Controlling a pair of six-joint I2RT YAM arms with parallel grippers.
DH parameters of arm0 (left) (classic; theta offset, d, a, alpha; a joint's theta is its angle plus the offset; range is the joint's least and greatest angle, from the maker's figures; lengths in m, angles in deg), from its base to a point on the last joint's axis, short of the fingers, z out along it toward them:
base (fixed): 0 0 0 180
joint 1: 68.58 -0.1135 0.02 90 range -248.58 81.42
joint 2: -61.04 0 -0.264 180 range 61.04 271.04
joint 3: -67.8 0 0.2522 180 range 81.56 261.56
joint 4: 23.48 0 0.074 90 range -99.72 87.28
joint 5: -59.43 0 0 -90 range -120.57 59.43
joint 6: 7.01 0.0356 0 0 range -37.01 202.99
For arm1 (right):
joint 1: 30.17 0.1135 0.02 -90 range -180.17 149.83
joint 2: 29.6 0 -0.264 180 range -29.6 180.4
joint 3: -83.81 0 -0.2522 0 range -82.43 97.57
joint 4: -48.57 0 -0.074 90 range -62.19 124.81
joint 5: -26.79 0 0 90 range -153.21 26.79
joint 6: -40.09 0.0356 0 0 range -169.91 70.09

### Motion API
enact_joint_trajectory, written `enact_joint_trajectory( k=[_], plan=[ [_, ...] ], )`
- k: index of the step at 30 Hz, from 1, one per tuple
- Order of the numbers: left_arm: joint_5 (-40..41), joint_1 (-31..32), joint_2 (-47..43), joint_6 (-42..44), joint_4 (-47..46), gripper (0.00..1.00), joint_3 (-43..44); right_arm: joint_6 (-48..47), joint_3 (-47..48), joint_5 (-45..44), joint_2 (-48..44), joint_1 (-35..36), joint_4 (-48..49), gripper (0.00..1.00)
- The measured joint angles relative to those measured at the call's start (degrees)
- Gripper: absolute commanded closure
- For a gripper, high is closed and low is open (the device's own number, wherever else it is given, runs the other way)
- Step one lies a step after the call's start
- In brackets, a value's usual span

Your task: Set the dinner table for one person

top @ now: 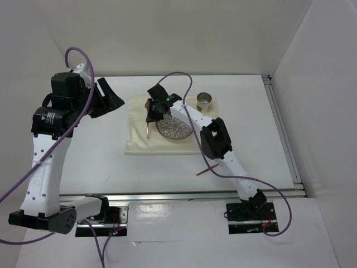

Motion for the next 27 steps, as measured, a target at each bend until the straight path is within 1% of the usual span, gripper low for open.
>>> enact_joint_trajectory(
  k=[1, 2, 3, 7, 10, 13, 15, 16, 18, 21, 24, 25, 26, 27],
  plan=[
    [-0.11, -0.13, -0.02, 0.46, 0.04, 0.25, -0.04, -0.07, 0.00, 0.44, 0.59, -0.26, 0.48, 0.70],
    [-0.22, -0.15, -0.02, 0.61, 0.15, 0.25, -0.04, -0.09, 0.07, 0.85, 1.22, -0.44, 0.92, 0.53],
    [-0.33, -0.24, -0.02, 0.74, 0.28, 0.25, -0.07, 0.37, 0.07, 1.07, 1.64, -0.52, 1.33, 0.52],
    [-0.63, -0.59, -0.02, 0.81, 0.35, 0.25, -0.09, 0.31, 0.26, 2.49, 1.88, -0.55, 2.49, 0.50],
    [-0.68, -0.63, -0.02, 0.94, 0.37, 0.25, -0.09, 0.26, -0.24, 2.40, 0.79, -0.55, 2.91, 0.52],
    [-0.79, -0.63, 0.02, 0.98, 0.48, 0.25, 0.11, -0.22, -4.00, 1.01, -3.78, -0.55, 2.99, 0.56],
    [-0.83, -0.63, 0.04, 0.98, 0.48, 0.25, 0.42, -0.63, -8.41, -1.03, -9.57, -0.55, 2.80, 0.56],
    [-0.87, -0.63, 0.04, 0.98, 0.52, 0.25, 0.57, -0.79, -11.41, -2.32, -13.27, -0.55, 2.99, 0.58],
    [-1.07, -0.72, 0.09, 1.14, 0.50, 0.25, 1.05, -0.96, -21.79, -6.08, -24.30, -0.55, 3.76, 0.58],
    [-1.57, -1.07, 0.04, 1.22, 0.42, 0.25, 1.18, 1.09, -38.16, -11.76, -42.71, -0.59, 4.72, 0.55],
    [-2.34, -1.25, 0.09, 1.40, 0.11, 0.25, 0.96, 7.28, -57.24, -15.76, -60.61, -1.33, 3.21, 0.52],
    [-2.56, -1.27, 0.09, 1.53, -0.15, 0.25, 0.48, 9.86, -63.19, -16.57, -65.02, -1.73, 1.73, 0.50],
    [-2.80, -1.38, 0.07, 1.84, -0.22, 0.25, 0.17, 12.37, -68.85, -16.72, -68.67, -2.32, 0.68, 0.43],
    [-3.17, -1.44, 0.11, 2.05, -0.24, 0.25, -0.15, 14.75, -74.20, -16.68, -71.36, -2.82, -0.48, 0.43]
  ],
)
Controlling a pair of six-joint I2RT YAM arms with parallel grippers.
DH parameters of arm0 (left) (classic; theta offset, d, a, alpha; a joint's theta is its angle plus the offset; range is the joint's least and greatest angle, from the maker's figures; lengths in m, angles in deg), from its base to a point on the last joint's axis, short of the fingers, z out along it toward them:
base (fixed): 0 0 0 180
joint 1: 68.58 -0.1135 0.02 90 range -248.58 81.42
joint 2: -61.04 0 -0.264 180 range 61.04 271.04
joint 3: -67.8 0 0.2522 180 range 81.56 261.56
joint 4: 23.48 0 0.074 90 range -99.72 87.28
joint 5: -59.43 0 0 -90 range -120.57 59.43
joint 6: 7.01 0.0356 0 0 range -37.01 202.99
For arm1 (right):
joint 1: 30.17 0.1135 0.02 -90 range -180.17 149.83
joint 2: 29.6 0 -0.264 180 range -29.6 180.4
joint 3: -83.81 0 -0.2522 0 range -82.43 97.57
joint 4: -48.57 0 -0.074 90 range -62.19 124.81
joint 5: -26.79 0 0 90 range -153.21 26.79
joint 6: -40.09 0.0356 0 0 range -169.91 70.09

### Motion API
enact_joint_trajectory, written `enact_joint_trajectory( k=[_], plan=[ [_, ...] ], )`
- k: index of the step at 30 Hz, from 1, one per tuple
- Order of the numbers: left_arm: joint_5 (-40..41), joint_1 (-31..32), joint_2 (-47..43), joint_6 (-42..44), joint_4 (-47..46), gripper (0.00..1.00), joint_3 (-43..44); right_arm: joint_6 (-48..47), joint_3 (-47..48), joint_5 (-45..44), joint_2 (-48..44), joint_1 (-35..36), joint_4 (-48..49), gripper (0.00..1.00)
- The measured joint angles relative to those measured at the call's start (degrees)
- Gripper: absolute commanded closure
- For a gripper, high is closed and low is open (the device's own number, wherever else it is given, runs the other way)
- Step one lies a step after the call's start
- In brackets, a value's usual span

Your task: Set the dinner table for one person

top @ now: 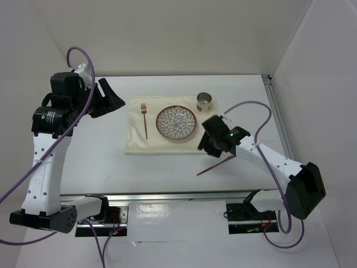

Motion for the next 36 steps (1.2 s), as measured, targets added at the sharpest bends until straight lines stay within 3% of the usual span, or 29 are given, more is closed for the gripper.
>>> enact_joint_trajectory(
  k=[3, 7, 16, 17, 21, 25, 30, 36],
  plan=[
    [-1.01, -0.24, 0.39, 0.15, 0.02, 0.25, -0.42, 5.90, -12.39, 0.83, -1.44, -1.25, -3.78, 0.38],
    [-1.79, -0.28, 0.87, 0.17, -0.07, 0.25, -0.42, 10.03, -21.09, 3.17, -0.90, -2.05, -6.60, 0.36],
    [-2.29, -0.26, 1.44, 0.20, -0.24, 0.25, -0.42, 12.52, -21.42, 5.18, 5.44, -4.98, -1.84, 0.38],
    [-2.34, -0.24, 1.44, 0.20, -0.24, 0.25, -0.42, 12.48, -21.27, 5.42, 5.68, -5.42, -1.60, 0.45],
    [-2.38, -0.22, 1.44, 0.26, -0.24, 0.25, -0.42, 12.09, -20.74, 5.95, 6.64, -6.91, -0.22, 0.54],
    [-2.36, -0.15, 1.44, 0.42, -0.24, 0.25, -0.42, 11.87, -20.50, 6.16, 6.84, -7.34, 0.68, 0.54],
    [-2.40, 0.17, 1.42, 0.44, -0.33, 0.25, -0.87, 11.72, -20.70, 5.81, 5.29, -7.89, 1.95, 0.44],
    [-2.93, 0.22, 1.44, 0.44, -0.35, 0.25, -2.36, 11.21, -20.72, 5.86, 3.43, -11.76, 3.39, 0.44]
  ],
)
